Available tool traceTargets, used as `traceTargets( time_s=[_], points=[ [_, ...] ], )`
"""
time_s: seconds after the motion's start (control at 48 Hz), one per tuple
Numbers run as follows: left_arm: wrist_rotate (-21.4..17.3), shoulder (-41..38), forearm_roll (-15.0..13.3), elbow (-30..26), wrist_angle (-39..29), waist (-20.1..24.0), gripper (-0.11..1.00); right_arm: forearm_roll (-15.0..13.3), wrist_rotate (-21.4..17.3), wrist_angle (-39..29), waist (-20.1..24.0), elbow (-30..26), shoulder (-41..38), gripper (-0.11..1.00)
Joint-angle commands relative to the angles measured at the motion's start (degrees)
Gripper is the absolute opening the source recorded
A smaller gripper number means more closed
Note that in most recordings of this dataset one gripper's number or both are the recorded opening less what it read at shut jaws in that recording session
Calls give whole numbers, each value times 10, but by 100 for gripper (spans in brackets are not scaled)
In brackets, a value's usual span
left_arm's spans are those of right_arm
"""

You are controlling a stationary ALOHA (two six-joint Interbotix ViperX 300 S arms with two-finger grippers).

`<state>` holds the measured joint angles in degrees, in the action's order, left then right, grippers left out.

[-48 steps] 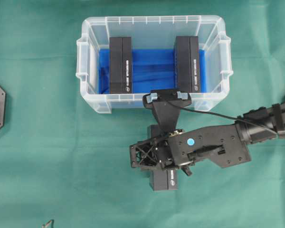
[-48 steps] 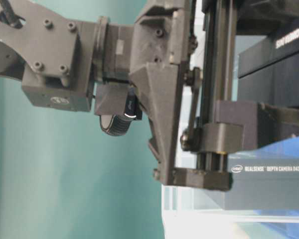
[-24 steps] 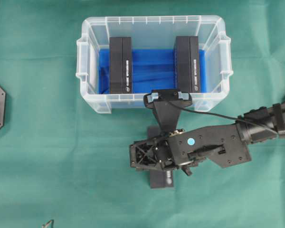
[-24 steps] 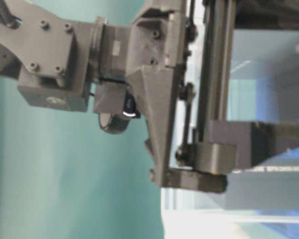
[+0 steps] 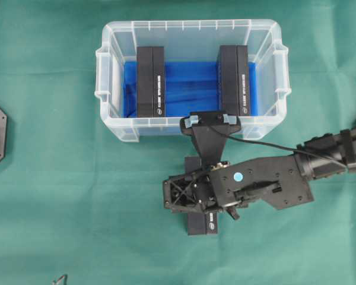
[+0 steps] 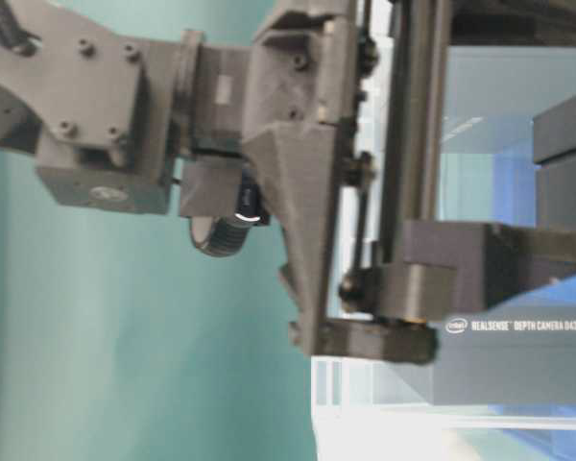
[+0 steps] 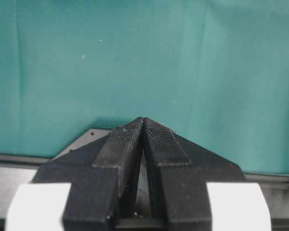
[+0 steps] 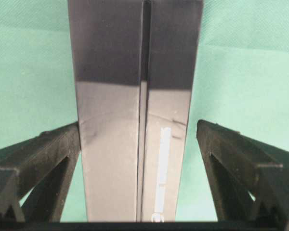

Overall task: Take the box out of the case with the right arm.
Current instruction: 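Lower the box onto the table and open the right gripper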

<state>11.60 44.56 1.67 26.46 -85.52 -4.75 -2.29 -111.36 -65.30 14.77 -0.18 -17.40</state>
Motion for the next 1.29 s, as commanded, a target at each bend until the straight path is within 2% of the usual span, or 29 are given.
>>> traceTargets(
  time_s=[0.0, 0.355, 0.751, 0.98, 1.272],
  points=[
    [1, -2, 1, -14, 3, 2, 0, -4, -1, -28, -1, -30, 40, 89],
    [1, -2, 1, -14, 2, 2, 0, -31, 6, -174, -4, -118, 66, 89],
    [1, -1, 1, -14, 3, 2, 0, -30, 27, -168, -9, -116, 69, 88],
    [3, -1, 1, -14, 1, 2, 0, -21, 23, -161, 0, -55, 111, 88],
    [1, 0, 1, -14, 1, 2, 0, -19, -9, -160, 28, 62, 224, 88]
  ],
)
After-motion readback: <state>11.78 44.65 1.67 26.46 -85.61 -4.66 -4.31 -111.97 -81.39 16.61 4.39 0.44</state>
